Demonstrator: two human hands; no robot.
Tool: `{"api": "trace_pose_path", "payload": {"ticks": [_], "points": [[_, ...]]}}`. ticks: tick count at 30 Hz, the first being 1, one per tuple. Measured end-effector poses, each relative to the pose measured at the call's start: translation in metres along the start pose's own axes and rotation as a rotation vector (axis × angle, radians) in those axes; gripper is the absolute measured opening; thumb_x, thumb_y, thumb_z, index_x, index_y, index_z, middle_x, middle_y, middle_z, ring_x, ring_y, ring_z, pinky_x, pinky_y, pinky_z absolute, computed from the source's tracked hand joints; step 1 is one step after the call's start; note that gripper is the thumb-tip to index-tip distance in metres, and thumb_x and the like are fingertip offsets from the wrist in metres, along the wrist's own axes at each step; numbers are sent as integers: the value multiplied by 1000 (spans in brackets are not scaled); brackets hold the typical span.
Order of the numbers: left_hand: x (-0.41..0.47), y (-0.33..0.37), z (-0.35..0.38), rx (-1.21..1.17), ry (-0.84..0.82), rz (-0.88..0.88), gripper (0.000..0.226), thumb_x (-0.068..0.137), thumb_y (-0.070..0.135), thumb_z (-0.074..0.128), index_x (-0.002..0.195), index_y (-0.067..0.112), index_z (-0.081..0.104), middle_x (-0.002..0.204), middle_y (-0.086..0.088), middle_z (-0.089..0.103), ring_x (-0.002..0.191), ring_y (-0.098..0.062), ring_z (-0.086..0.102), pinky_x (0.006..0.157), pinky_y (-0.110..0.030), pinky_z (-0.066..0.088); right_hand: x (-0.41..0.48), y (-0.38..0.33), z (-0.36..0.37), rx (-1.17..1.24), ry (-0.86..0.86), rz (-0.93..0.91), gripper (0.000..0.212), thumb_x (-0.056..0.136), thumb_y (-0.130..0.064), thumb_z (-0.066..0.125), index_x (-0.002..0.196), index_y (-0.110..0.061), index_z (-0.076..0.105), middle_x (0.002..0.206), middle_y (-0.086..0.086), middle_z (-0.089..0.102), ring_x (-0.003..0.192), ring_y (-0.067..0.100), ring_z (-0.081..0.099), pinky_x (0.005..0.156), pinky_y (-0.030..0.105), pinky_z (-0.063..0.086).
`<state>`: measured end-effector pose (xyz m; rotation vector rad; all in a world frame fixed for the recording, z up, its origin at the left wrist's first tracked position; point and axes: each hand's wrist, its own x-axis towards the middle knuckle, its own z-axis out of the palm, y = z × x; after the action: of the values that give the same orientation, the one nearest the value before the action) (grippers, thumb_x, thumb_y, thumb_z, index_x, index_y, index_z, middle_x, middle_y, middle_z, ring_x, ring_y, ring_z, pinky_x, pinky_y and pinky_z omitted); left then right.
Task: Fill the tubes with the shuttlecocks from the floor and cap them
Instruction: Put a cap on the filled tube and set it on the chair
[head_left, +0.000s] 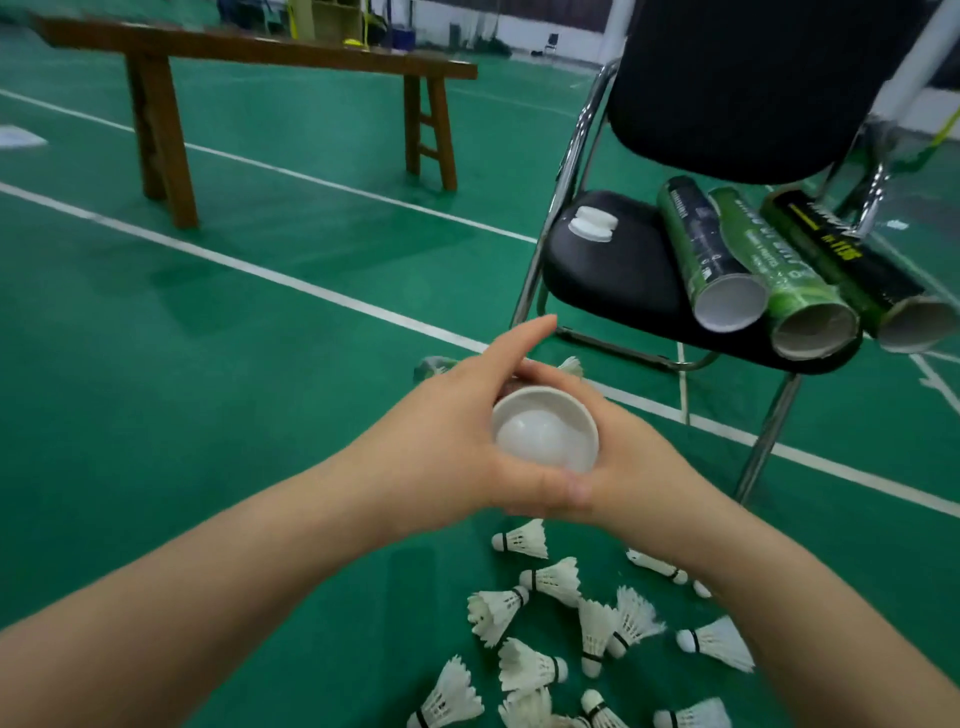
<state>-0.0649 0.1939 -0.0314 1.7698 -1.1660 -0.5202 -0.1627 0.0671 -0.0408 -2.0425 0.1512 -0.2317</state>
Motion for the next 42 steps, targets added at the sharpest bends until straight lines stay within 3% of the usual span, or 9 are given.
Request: {"api": "trace_pose_path", "payload": {"ticks": [4,8,15,22,26,30,35,39,42], "points": [[6,31,18,179,10,228,100,44,51,84,118,65,18,114,31,43,114,3,42,107,-26,33,-22,-3,-24,-86,135,-107,84,60,-18,83,96,-78,38,101,-51,51,101,-20,51,80,2,40],[32,45,36,288,36,406,100,47,64,73,131,53,21,140,7,40,133,-9,33,116,-38,15,-33,-9,-53,-189,223,-149,81,55,-32,75,101,-81,30,104,-51,48,103,-21,49,80,1,37],[94,84,58,313,-19,492,90,52,61,78,124,61,23,137,12,36,127,-1,34,107,-24,31,-38,0,-120,-239,389,-214,73,68,-14,80,102,-62,36,99,-44,48,93,-28,46,74,-3,35],[166,95,83,429,-60,614,85,61,44,81,126,50,27,143,6,30,119,13,11,90,9,1,-19,34,-179,-322,514,-229,75,69,-16,79,111,-58,33,116,-27,49,104,-19,47,81,-1,35],[216,104,111,421,-104,651,85,62,45,80,127,49,26,145,3,31,132,-1,21,106,-13,16,-17,56,-222,-362,569,-190,76,72,-15,77,121,-51,32,128,-16,50,114,-4,46,91,7,37],[262,114,143,400,-134,685,87,62,46,79,131,48,26,145,7,30,129,1,24,104,-14,18,-22,73,-267,-435,592,-135,71,72,-17,76,115,-54,32,120,-24,48,106,-8,44,82,-3,33],[303,117,179,448,-173,676,95,63,51,78,140,41,25,148,6,25,135,-11,23,109,-27,21,-28,98,-308,-511,591,-50,72,73,-20,74,121,-53,31,119,-28,46,108,-4,44,79,-6,30],[322,106,193,536,-253,602,100,64,54,74,143,44,13,153,9,15,142,-17,10,115,-39,18,-29,120,-322,-511,528,-43,80,70,-15,76,112,-62,28,114,-48,34,106,-23,38,86,-4,31],[327,100,194,645,-253,598,101,67,56,71,145,40,10,154,9,15,142,-16,10,114,-36,15,-25,134,-322,-545,487,-32,79,71,-19,76,128,-51,31,125,-43,33,114,-22,33,90,-3,27]]}}
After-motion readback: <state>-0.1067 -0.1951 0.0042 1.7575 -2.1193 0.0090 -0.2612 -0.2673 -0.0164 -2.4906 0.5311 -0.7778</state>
